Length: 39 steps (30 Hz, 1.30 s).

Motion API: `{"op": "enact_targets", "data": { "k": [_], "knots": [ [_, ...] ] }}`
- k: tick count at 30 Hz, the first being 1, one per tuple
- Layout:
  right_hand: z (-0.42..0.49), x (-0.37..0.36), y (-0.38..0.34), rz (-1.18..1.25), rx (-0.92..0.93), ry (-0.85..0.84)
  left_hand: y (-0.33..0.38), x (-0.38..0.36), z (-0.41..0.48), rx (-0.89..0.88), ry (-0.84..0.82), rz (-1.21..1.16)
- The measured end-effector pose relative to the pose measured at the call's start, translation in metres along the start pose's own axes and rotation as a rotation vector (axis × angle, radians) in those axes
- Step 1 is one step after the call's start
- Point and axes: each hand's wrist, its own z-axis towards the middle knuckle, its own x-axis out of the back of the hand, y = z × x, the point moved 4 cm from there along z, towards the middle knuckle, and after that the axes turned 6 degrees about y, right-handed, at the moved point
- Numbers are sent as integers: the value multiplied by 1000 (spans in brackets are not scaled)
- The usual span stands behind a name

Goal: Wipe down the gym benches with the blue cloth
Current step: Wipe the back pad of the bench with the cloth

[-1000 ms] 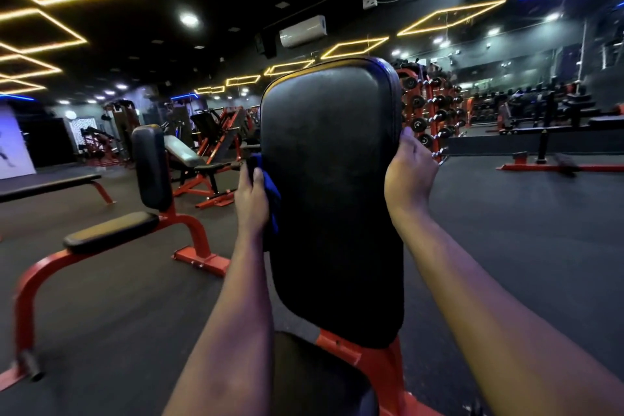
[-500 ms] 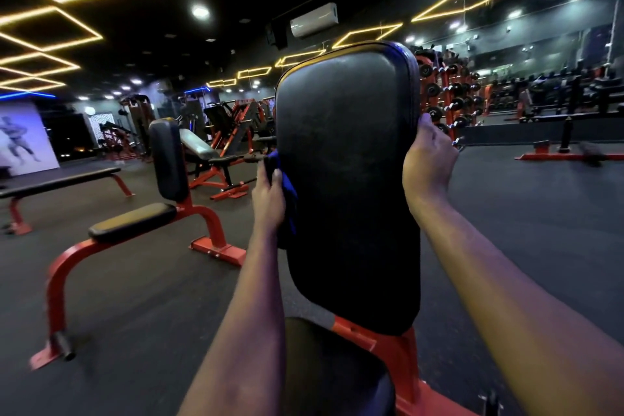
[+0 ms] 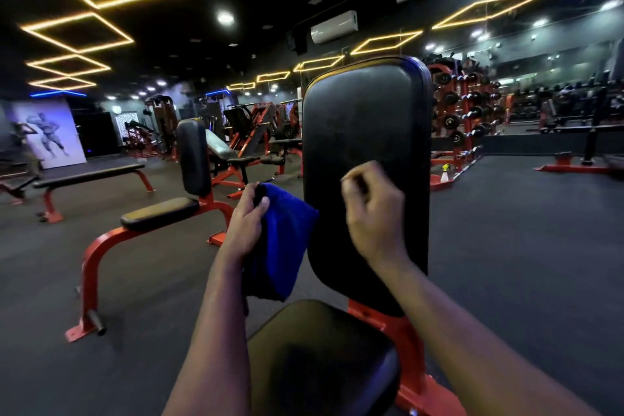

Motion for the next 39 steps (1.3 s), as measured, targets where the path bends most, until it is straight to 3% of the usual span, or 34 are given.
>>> {"op": "enact_targets", "data": {
  "k": [2,4,6,8,11,15,19,22,24,27,29,31,33,35,37,39],
  "knots": [
    [-28,-37,7,-33,-326,-380,8,7,-12,28,-48,-60],
    [-51,-60,19,-20,-652,-586,21,11,-26,18,-84,-108],
    [-67,-71,24,116,-879,-609,23,16,-36,31,-107,-165],
    [-78,-77,28,253,-990,-615,20,24,-41,63,-118,-227],
    [-85,-81,29,391,-999,-665,13,33,-44,138,-114,-221],
    [-74,-79,25,374,-906,-556,-16,52,-43,333,-63,102],
    [-73,-86,16,329,-875,-718,-20,55,-47,287,73,303],
    [-67,-89,14,243,-777,-624,-21,49,-59,292,97,89],
    [-63,-91,16,191,-736,-533,-35,42,-69,439,-44,-111],
    [-57,-94,19,185,-716,-468,-50,33,-83,537,-263,-148],
    [-53,-96,24,83,-714,-513,-52,33,-79,516,-241,-154],
    [-44,-90,23,-58,-688,-497,-54,38,-68,507,-103,-91],
    [-27,-66,17,-91,-609,-291,-57,46,-54,516,131,44],
    [-9,-26,7,-101,-387,54,-53,49,-42,490,339,224],
    [4,16,9,-174,-153,393,-44,40,-28,453,403,370],
    [15,45,27,-245,-93,568,-39,26,-10,477,397,442]
  ]
}}
